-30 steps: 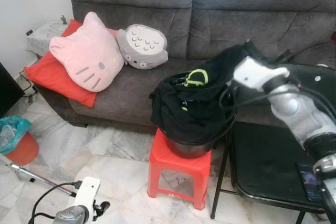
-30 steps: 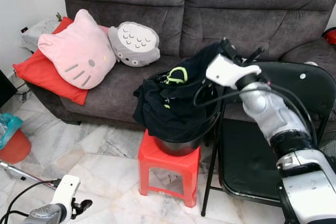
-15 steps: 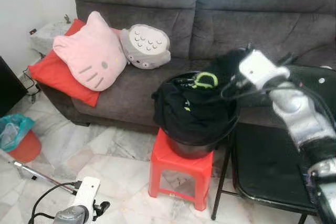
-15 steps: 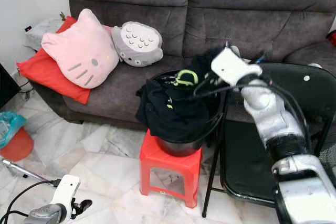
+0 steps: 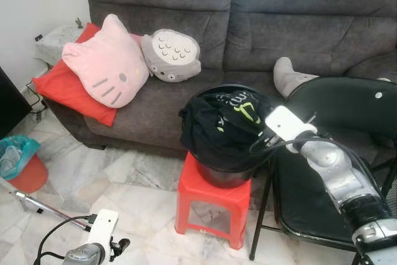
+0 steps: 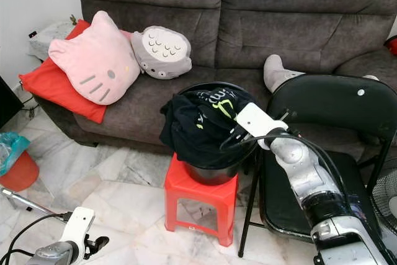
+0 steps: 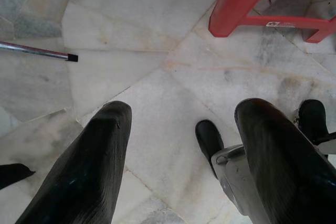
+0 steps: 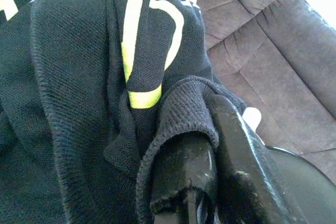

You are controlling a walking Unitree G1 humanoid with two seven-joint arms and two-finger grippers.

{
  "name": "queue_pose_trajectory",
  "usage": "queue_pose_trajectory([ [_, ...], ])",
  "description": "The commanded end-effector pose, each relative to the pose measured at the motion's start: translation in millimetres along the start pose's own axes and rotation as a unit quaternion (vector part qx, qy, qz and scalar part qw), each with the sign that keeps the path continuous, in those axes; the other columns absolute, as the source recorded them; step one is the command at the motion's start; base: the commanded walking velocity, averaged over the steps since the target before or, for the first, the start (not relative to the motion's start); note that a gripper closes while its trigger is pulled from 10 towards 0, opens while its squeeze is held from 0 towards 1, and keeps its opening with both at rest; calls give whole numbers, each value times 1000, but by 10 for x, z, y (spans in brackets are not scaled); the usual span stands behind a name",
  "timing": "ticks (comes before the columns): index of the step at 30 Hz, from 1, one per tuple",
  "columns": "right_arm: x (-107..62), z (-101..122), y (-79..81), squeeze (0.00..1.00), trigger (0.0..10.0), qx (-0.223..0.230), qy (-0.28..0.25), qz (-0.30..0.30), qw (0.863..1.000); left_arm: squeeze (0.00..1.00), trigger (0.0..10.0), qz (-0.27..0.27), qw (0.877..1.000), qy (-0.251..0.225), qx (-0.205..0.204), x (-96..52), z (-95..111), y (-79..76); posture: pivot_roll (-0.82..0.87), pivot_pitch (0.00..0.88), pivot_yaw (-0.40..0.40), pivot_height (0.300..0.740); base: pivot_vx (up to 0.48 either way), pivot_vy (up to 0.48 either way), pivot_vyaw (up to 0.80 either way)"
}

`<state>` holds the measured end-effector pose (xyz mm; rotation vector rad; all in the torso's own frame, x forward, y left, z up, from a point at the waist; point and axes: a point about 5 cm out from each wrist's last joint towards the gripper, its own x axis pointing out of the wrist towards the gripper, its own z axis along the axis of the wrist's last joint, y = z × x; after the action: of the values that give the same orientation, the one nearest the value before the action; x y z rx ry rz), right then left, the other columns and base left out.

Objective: Hang hanger

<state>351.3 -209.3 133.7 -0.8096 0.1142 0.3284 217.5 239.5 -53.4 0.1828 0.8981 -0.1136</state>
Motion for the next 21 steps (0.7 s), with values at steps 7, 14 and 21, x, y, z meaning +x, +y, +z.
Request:
queue_pose_trajectory([
  [7,-31,1,-102,188,10000,-22,7,-22,1000,0,10000,3,1000,6,-1,-11,-20,34,-95,0,27,740,0,0,0],
  [14,-60,-68,-189,0,10000,-60,28,-35,997,0,10000,3,1000,5,-1,-12,-16,39,-95,0,29,740,0,0,0],
  [21,-77,-95,-241,1000,10000,-59,31,-43,997,0,10000,3,1000,5,0,-12,-12,43,-96,0,32,740,0,0,0],
])
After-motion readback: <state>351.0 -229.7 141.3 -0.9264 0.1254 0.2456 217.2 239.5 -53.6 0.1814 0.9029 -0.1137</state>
